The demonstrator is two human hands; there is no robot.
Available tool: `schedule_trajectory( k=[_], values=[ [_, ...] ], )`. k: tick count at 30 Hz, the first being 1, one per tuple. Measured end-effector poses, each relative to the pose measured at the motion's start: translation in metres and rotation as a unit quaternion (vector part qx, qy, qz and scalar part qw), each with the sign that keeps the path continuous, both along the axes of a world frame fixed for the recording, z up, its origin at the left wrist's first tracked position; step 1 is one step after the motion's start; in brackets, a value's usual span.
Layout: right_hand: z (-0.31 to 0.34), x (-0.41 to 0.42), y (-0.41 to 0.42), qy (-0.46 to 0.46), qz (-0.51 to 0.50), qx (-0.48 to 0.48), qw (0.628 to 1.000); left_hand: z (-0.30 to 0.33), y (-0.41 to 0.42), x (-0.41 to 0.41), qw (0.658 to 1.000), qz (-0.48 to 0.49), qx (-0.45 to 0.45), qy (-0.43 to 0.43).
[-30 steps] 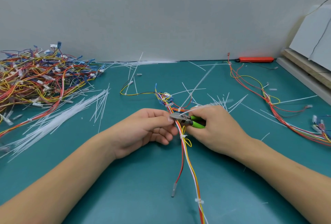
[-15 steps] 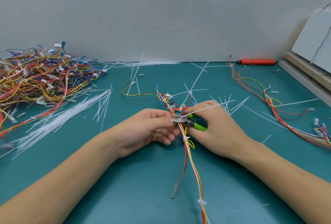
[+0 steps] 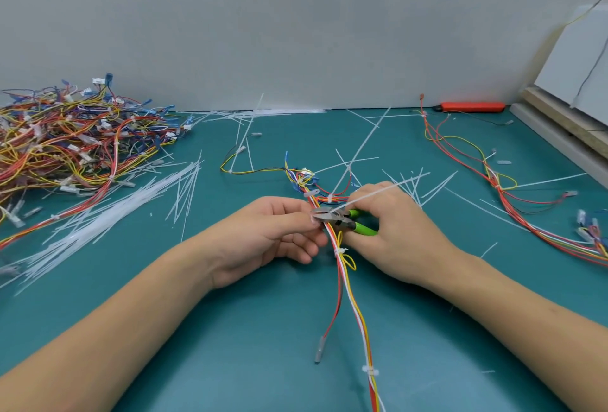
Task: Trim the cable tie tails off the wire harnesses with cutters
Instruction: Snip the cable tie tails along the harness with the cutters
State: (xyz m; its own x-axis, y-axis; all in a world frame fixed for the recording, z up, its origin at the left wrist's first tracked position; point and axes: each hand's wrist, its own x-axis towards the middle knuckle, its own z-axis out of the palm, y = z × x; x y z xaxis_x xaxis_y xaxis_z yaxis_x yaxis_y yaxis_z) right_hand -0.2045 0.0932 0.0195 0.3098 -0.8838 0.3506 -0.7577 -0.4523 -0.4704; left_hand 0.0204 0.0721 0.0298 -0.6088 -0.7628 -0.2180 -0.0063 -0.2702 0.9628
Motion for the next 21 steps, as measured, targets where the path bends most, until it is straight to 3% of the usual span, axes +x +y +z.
schedule_trajectory(
  k=[8, 21],
  values=[
    [0.0010, 0.0003, 0.0010, 0.025, -0.008, 0.002, 1.000, 0.0013, 0.0026, 0.0009, 1.000, -0.017, -0.022, -0.008],
    [-0.0022, -0.0030, 0.0003, -0.023, -0.011, 0.018, 1.000, -0.0007, 0.0016, 0.0013, 1.000, -0.016, -0.018, 0.000]
  ],
)
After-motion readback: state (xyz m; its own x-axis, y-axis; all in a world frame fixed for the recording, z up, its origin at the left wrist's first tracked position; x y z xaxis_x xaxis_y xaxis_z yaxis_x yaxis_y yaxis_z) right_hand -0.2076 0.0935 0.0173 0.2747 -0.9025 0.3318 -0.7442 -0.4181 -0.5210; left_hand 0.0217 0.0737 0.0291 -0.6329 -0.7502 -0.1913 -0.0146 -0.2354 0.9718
